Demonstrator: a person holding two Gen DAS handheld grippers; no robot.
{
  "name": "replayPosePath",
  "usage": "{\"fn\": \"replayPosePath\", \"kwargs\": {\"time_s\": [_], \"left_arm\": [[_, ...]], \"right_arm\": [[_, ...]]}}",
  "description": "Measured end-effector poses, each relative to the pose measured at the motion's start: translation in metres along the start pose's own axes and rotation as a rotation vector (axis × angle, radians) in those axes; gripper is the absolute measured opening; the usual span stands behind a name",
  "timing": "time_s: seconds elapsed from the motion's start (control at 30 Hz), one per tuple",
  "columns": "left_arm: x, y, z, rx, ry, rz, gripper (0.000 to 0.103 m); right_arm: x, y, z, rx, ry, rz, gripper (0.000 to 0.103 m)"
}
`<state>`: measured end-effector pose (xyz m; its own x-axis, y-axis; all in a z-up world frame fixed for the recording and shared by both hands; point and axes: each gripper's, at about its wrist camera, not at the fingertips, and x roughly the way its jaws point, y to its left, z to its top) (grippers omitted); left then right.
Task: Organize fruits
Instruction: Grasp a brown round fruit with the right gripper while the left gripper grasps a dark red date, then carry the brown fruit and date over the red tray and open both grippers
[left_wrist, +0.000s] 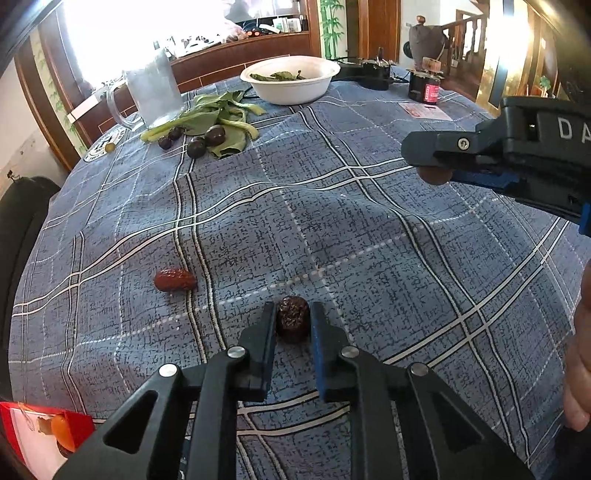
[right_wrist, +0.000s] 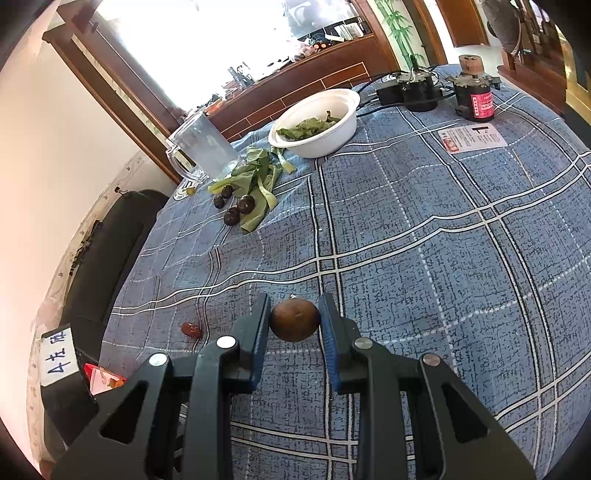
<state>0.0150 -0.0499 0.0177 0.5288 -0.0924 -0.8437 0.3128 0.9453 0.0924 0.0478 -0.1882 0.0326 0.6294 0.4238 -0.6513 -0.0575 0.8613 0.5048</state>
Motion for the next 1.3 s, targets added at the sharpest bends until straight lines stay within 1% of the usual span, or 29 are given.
{"fn": "replayPosePath", "kwargs": {"time_s": [0.13, 0.23, 0.3, 0.43, 0.47, 0.57, 0.67, 0.73, 0.83, 0.93, 1.0, 1.03, 1.1, 1.2, 1.23, 1.3], "left_arm": [[-0.005, 0.001, 0.0, -0.025, -0.004, -0.001, 0.016], [-0.024, 0.003, -0.002, -0.041, -0.035, 0.006, 0.016], [-0.047, 0.007, -0.005, -0.054, -0.083, -0.002, 0.016], [-0.095, 0.021, -0.017, -0.085, -0.175, 0.008, 0.016], [-0.112, 0.027, -0.023, -0.093, -0.204, 0.019, 0.016], [-0.146, 0.04, -0.04, -0.115, -0.263, 0.049, 0.016], [-0.181, 0.053, -0.066, -0.14, -0.325, 0.092, 0.016], [-0.193, 0.062, -0.078, -0.156, -0.35, 0.119, 0.016], [-0.211, 0.079, -0.104, -0.197, -0.39, 0.198, 0.016], [-0.218, 0.099, -0.127, -0.246, -0.396, 0.26, 0.016], [-0.217, 0.117, -0.14, -0.28, -0.378, 0.296, 0.016], [-0.217, 0.128, -0.147, -0.303, -0.366, 0.313, 0.016], [-0.215, 0.155, -0.165, -0.358, -0.338, 0.367, 0.016], [-0.212, 0.183, -0.187, -0.424, -0.307, 0.412, 0.016], [-0.211, 0.192, -0.195, -0.441, -0.299, 0.425, 0.016], [-0.209, 0.198, -0.208, -0.442, -0.281, 0.437, 0.016]], "right_arm": [[-0.002, 0.001, 0.0, -0.003, -0.011, 0.006, 0.029], [-0.002, 0.004, -0.001, -0.014, -0.01, 0.006, 0.029], [-0.004, 0.007, -0.002, -0.026, -0.009, 0.015, 0.029], [-0.007, 0.021, -0.008, -0.075, -0.015, 0.029, 0.029], [-0.007, 0.024, -0.01, -0.085, -0.016, 0.032, 0.029], [-0.01, 0.034, -0.015, -0.12, -0.028, 0.035, 0.029], [-0.013, 0.045, -0.021, -0.159, -0.052, 0.032, 0.029], [-0.016, 0.051, -0.024, -0.18, -0.07, 0.036, 0.029], [-0.025, 0.062, -0.031, -0.22, -0.119, 0.053, 0.029], [-0.033, 0.073, -0.038, -0.256, -0.148, 0.086, 0.029], [-0.036, 0.084, -0.046, -0.287, -0.167, 0.09, 0.029], [-0.038, 0.092, -0.051, -0.296, -0.163, 0.1, 0.029], [-0.042, 0.111, -0.064, -0.318, -0.143, 0.144, 0.029], [-0.048, 0.157, -0.096, -0.428, -0.115, 0.21, 0.029], [-0.048, 0.174, -0.108, -0.458, -0.093, 0.246, 0.029], [-0.045, 0.204, -0.128, -0.502, -0.036, 0.323, 0.029]]}}
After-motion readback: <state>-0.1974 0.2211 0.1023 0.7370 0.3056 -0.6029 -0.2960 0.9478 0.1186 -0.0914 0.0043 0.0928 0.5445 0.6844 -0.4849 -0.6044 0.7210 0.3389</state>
